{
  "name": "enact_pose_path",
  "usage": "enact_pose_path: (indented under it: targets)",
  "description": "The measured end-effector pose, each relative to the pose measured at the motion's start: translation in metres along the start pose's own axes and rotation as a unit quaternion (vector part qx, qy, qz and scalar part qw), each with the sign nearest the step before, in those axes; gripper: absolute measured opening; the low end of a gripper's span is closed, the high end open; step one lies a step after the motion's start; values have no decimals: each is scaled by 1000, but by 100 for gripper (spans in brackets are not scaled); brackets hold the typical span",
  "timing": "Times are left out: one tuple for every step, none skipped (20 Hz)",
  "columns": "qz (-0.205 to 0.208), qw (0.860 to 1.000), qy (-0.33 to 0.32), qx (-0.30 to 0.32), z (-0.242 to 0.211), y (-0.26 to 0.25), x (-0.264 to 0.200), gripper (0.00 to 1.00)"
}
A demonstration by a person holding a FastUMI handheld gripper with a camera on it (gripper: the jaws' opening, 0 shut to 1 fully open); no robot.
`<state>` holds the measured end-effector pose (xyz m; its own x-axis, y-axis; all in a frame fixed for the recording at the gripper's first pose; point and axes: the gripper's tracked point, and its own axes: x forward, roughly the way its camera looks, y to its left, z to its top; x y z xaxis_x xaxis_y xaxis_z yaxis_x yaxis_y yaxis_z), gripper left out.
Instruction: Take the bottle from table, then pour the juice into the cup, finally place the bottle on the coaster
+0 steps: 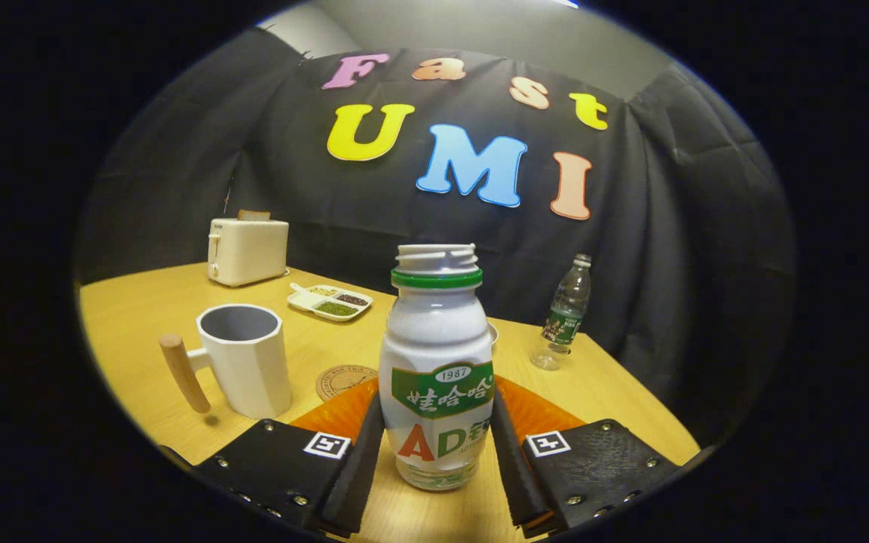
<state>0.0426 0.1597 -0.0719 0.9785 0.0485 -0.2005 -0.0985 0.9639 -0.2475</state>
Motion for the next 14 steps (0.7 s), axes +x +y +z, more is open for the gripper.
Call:
enact_pose_path:
  targets:
    - [-7, 1000, -1, -22, 3, -1, 2, 70]
    - [-13, 999, -2, -42, 8, -2, 3, 70]
    - [-20, 998, -2, -62, 11, -4, 4, 70]
    - [-26, 996, 0, -87, 15, -6, 6, 70]
    - [-33, 993, -1, -112, 20, -7, 8, 70]
    - [-39, 990, -3, -137, 25, -7, 9, 70]
    - [-43, 986, -4, -161, 28, -7, 11, 70]
    - [-48, 982, -4, -184, 32, -7, 13, 70]
    - [-54, 977, -7, -206, 36, -8, 14, 70]
    - [-60, 972, -10, -228, 41, -8, 15, 70]
    - [-66, 966, -14, -250, 46, -7, 15, 70]
    - [-72, 959, -18, -272, 50, -7, 15, 70]
    - [-77, 953, -23, -293, 54, -6, 16, 70]
    - [-82, 946, -27, -313, 58, -5, 17, 70]
